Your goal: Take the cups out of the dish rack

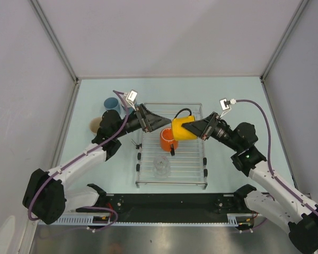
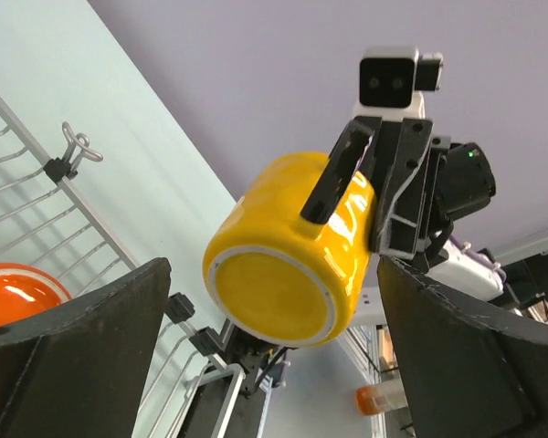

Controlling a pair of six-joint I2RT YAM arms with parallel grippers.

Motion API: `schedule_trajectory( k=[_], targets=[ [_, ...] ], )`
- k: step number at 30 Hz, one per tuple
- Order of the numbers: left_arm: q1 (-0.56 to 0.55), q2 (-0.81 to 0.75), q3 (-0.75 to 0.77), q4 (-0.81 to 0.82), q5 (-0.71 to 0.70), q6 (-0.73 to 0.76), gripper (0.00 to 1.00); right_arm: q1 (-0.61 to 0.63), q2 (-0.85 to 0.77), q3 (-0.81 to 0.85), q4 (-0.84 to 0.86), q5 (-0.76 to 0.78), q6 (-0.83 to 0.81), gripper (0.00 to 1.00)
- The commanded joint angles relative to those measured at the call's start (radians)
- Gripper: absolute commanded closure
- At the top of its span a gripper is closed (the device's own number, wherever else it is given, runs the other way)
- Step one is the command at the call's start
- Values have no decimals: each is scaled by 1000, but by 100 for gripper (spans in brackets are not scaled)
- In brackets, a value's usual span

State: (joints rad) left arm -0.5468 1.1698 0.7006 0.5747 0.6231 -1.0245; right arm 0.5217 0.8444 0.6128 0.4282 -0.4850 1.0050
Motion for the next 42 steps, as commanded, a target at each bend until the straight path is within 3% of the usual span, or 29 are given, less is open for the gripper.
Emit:
schedule_trajectory(
  k=[1,5,8,9,14,17,22,28,33,42],
  targets=[
    [11,-12,50,2,-16,-19,0,-3,-41,62,14,-10,-57,100],
    [25,-41,53,-59,-69,-2,0,-15,-68,134,-179,106,-159,100],
    [25,-107,65,-197,-195,73,0,-17,-38,286,-496,359,-296,100],
    [25,-119,69,-270,-221,107,0,-17,-18,332,-632,522,-319,100],
    [25,-171,99,-418,-293,150,0,-22,209,611,-906,959,-404,100],
    [25,-208,100,-496,-321,185,0,-75,370,729,-979,1057,-410,100],
    [25,-271,97,-616,-414,222,0,-239,541,800,-999,1039,-404,100],
    [25,-314,37,-676,-454,228,0,-402,676,783,-990,904,-336,100],
    [25,-296,-3,-685,-448,216,0,-422,804,815,-1008,931,-335,100],
    [25,-196,37,-796,-465,215,3,-453,1055,1027,-1172,982,-324,100]
  ],
)
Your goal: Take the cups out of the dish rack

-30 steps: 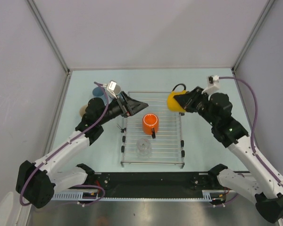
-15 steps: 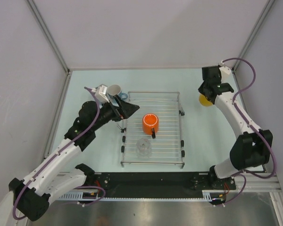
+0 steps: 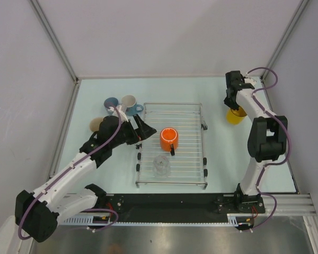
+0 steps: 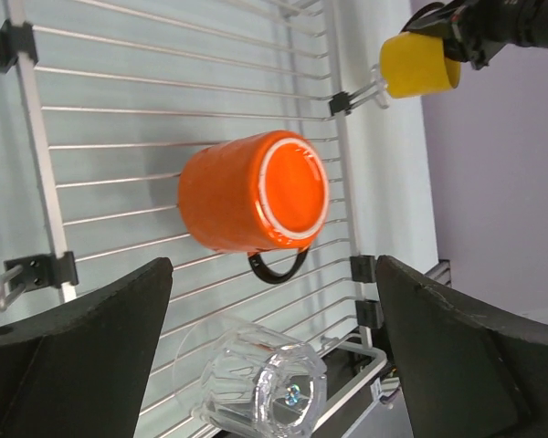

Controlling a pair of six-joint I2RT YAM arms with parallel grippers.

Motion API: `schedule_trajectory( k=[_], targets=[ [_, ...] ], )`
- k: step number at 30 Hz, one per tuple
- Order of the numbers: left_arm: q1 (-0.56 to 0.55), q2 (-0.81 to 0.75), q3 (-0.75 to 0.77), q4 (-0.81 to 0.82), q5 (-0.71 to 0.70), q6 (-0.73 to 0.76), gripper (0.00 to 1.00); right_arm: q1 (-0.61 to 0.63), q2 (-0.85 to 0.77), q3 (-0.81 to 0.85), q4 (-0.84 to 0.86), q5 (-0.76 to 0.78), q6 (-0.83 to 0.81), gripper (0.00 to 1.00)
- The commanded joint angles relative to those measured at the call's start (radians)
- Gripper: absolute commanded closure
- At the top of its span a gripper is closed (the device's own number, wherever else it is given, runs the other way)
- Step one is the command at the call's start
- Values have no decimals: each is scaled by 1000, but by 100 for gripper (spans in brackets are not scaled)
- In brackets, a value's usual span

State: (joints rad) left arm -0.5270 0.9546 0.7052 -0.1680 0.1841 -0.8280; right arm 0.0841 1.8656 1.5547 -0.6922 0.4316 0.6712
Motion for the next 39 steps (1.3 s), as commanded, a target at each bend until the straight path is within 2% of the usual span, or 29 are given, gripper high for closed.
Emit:
schedule_trajectory(
  k=[1,5,12,26,32,33,34,37,39],
  targets=[
    [5,21,36,-57,-26,20,3,-23,47,91,-53,62,8,100],
    [5,16,34,-61,-32,23,3,-55,110,105,-55,29,10,100],
    [5,32,36,-64,-37,23,3,-64,148,91,-43,55,-12,100],
    [5,39,19,-54,-29,9,3,-66,96,-114,121,-4,14,100],
    [5,13,11,-53,-34,17,2,-60,73,-134,129,-13,24,100],
    [5,7,10,-54,-34,17,2,-57,66,-139,128,-7,24,98],
    [5,4,8,-53,-31,21,2,-52,58,-139,125,-1,28,90],
    [5,-4,0,-41,-20,20,1,-41,23,-154,125,15,41,78],
    [5,-5,-1,-39,-15,18,1,-34,3,-157,125,15,44,73]
  ],
)
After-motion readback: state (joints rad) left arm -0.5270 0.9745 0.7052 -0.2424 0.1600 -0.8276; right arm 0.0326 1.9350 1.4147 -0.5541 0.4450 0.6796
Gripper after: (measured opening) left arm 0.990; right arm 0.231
